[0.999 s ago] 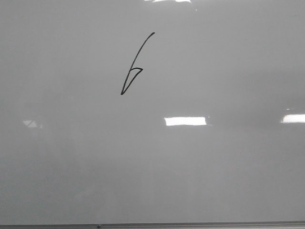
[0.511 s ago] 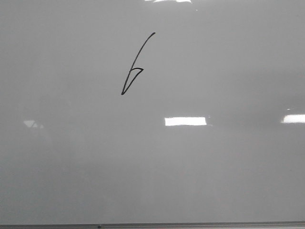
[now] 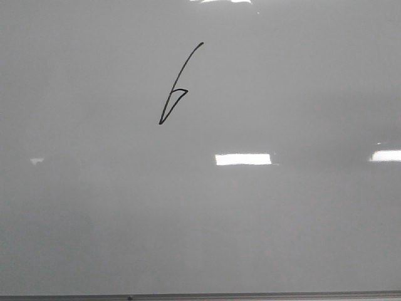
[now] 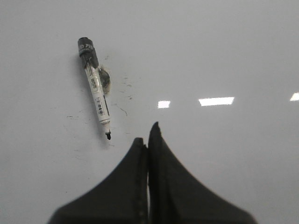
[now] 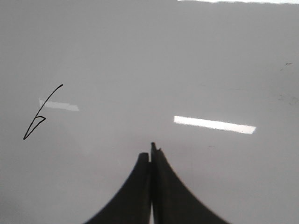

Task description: Write number 6 on whiteboard

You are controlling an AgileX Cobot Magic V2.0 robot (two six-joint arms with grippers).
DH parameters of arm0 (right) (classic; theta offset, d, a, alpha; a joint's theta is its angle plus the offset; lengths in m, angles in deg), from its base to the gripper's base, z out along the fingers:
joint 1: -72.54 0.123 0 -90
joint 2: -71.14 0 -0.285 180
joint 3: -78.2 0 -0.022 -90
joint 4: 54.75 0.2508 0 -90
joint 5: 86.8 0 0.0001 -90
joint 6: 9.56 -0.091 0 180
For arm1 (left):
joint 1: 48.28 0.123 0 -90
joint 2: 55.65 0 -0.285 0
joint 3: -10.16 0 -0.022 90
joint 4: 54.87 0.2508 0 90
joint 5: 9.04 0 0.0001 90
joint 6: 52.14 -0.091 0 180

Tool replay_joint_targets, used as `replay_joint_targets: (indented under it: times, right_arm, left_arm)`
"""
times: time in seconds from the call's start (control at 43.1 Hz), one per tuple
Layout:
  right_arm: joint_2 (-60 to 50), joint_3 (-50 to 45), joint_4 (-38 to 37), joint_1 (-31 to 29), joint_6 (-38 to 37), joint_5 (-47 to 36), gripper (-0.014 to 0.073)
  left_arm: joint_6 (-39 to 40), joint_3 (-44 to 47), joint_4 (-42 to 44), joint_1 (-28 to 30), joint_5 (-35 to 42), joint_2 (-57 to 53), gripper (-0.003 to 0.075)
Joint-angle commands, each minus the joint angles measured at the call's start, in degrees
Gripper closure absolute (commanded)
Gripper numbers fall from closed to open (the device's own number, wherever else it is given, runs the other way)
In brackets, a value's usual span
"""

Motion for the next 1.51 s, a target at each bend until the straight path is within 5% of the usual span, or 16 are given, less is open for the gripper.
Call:
replay_joint_targets:
  times: [0.0, 0.906, 1.185, 1.487]
  right_arm:
    - [0.7, 1.5, 0.4, -0.3, 0.1, -4.6, 0.0654]
    - [0.7, 1.1, 0.3, -0.3, 0.1, -5.0, 0.0654]
    - [-4.1, -10.6, -1.5, -3.1, -3.1, -13.5, 0.0654]
    - [-6.5, -19.8, -9.1, -8.1, -9.5, -10.5, 0.0654]
  left_arm:
    - [0.5, 0.3, 0.1, -0.1, 5.5, -0.8, 0.0741]
    - [0.5, 0.3, 0.1, -0.1, 5.5, -0.8, 0.0741]
    - [0.5, 0.3, 0.1, -0.1, 5.5, -0.8, 0.0741]
    - [0.5, 0.3, 0.1, -0.1, 5.5, -0.8, 0.0741]
